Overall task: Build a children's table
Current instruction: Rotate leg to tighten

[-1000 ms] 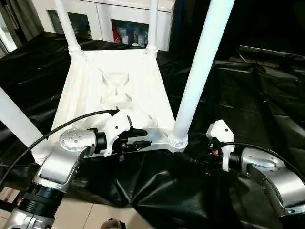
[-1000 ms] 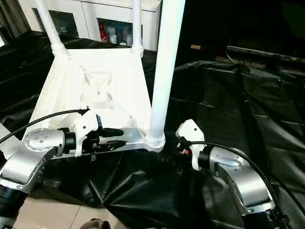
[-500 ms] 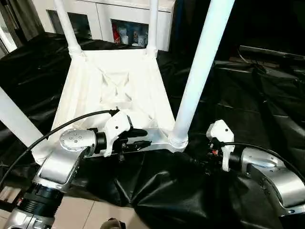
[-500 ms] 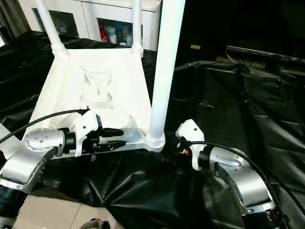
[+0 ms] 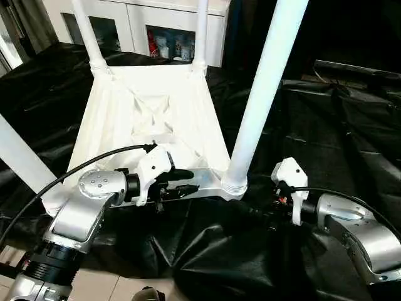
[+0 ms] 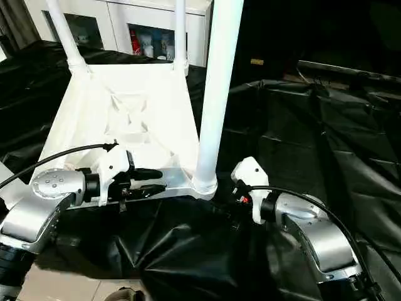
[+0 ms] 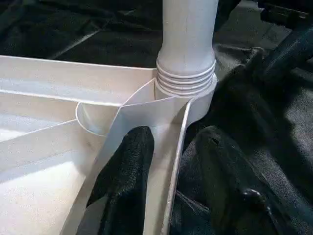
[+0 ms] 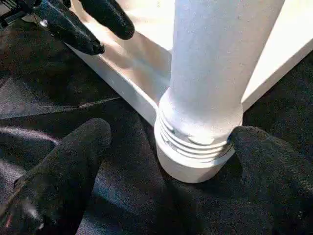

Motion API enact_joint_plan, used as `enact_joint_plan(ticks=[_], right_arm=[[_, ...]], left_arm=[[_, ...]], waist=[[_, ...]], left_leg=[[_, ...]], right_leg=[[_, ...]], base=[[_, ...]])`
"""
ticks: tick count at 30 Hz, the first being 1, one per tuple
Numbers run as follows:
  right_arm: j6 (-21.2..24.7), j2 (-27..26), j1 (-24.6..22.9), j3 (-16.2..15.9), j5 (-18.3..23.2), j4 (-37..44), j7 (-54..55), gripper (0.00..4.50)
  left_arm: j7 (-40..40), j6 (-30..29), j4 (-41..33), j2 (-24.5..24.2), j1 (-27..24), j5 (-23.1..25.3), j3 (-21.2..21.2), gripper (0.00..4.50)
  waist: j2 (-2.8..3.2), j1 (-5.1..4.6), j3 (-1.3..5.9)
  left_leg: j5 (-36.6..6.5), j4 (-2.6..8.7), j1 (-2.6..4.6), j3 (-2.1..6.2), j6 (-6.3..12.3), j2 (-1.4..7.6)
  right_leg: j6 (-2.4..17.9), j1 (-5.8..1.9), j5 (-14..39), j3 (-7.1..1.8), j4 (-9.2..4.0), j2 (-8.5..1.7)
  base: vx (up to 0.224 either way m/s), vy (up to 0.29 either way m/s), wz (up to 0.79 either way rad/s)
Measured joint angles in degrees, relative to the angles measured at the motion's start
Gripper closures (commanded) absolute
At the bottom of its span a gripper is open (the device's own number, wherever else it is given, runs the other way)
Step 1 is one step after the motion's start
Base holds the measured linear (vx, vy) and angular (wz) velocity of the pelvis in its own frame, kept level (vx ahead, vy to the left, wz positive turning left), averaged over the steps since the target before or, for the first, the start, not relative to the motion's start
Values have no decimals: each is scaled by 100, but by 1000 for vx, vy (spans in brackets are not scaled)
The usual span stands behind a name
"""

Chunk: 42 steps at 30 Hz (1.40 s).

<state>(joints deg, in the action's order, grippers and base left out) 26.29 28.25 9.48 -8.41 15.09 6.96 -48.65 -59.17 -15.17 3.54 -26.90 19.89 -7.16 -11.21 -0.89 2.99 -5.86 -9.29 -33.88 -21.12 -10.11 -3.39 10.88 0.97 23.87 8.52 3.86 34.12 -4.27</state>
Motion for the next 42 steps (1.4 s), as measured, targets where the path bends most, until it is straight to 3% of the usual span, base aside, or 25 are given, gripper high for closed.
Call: enact_joint_plan(ticks=[5, 6, 7, 8, 10, 12, 13, 14, 18, 24, 28, 36, 37, 38, 41, 42], right_arm=[[0, 0, 0, 0, 0, 0, 0, 0], [61, -131, 57, -4, -50, 10, 180, 0], [393, -846, 335, 186, -399, 13, 1165, 0], [492, -1281, 674, 91, -612, 158, 1822, 0], [515, -1038, 855, -1, -668, 394, 1936, 0], [504, -649, 707, 39, -664, 478, 1712, 0], [507, -608, 635, 53, -665, 473, 1672, 0], [523, -626, 575, 39, -665, 448, 1640, 0], [660, -747, 589, -2, -674, 455, 1649, 0], [724, -533, 586, 4, -642, 586, 1686, 0], [686, -407, 630, 192, -652, 275, 1612, 0], [546, 250, 412, 422, -166, 66, 636, 0], [492, 342, 355, 437, -173, 26, 578, 0], [449, 401, 322, 472, -183, -69, 558, 0], [429, 451, 218, 618, -235, -96, 573, 0], [430, 451, 203, 637, -232, -89, 578, 0]], left_arm=[[0, 0, 0, 0, 0, 0, 0, 278], [209, -215, -151, 102, -69, 35, 82, 278], [1469, -1152, -930, 709, -491, 323, 731, 278], [2124, -1660, -1333, 1067, -487, 482, 691, 278], [2156, -1780, -1601, 958, -442, 498, 222, 278], [1987, -1766, -1550, 543, -551, 576, 149, 278], [1945, -1768, -1492, 466, -578, 588, 163, 278], [1937, -1775, -1434, 475, -582, 591, 177, 242], [2028, -2123, -1578, 730, -570, 593, 109, 234], [2164, -2322, -1610, 701, -424, 557, -26, 171], [2105, -2159, -1127, 907, 50, 593, -209, 142], [1837, -1314, 802, 1386, 1080, 700, -696, 73], [1755, -1234, 1009, 1416, 1179, 699, -745, 73], [1632, -1174, 1256, 1430, 1280, 701, -789, 123], [1437, -1061, 1669, 1428, 1434, 741, -915, 116], [1389, -1021, 1789, 1425, 1467, 755, -955, 148]], waist=[[0, 0, 0], [1, -7, 0], [-4, -145, 10], [-20, -141, 5], [-52, -63, 40], [-69, -6, 72], [-67, -5, 74], [-61, -10, 73], [-74, -43, 81], [-89, -50, 92], [-99, -27, 98], [-107, -21, 114], [-100, -12, 118], [-82, -6, 129], [-32, -27, 158], [-20, -28, 166]], left_leg=[[0, 0, 0, 0, 0, 0], [0, -1, 1, 0, 0, 0], [1, 11, 0, -16, -3, -1], [-14, -51, -56, 12, -22, 14], [-13, -39, -33, 33, -24, 10], [-14, -25, 20, 43, -26, 12], [-14, -25, 17, 48, -26, 12], [-14, -22, 2, 48, -26, 11], [-14, -44, -8, 40, -21, 4], [-14, -43, -3, 38, -21, 1], [-14, -45, -6, 38, -21, 0], [-13, -55, -16, 40, -18, -1], [-13, -55, -21, 40, -18, 0], [-14, -55, -23, 39, -14, -1], [-26, -54, -28, 36, 2, -2], [-28, -53, -29, 36, 5, -1]], right_leg=[[0, 0, 0, 0, 0, 0], [0, 0, 0, -1, 2, -1], [9, 24, -8, -15, 10, -3], [16, 44, -16, 32, 35, -15], [12, 44, -13, 47, 26, -10], [-6, -15, -2, 47, 20, 5], [-8, -19, -1, 52, 9, 5], [-8, -14, -1, 54, -13, 5], [-8, -18, -2, 31, -28, 0], [-10, -18, -3, 26, -16, 1], [-13, -18, -5, 26, -20, 1], [-26, -20, -13, 31, -43, -1], [-29, -20, -15, 31, -48, -1], [-31, -20, -16, 31, -57, -1], [-29, -19, -21, 28, -61, -2], [-28, -19, -24, 30, -61, -2]], base=[[0, 0, 0], [0, 0, 0], [0, 0, 0], [0, 0, 0], [0, 0, 0], [0, 0, 0], [0, 0, 0], [0, 0, 0], [0, 0, 0], [0, 0, 0], [0, 0, 0], [0, 0, 0], [0, 0, 0], [0, 0, 0], [0, 0, 0], [0, 0, 0]])
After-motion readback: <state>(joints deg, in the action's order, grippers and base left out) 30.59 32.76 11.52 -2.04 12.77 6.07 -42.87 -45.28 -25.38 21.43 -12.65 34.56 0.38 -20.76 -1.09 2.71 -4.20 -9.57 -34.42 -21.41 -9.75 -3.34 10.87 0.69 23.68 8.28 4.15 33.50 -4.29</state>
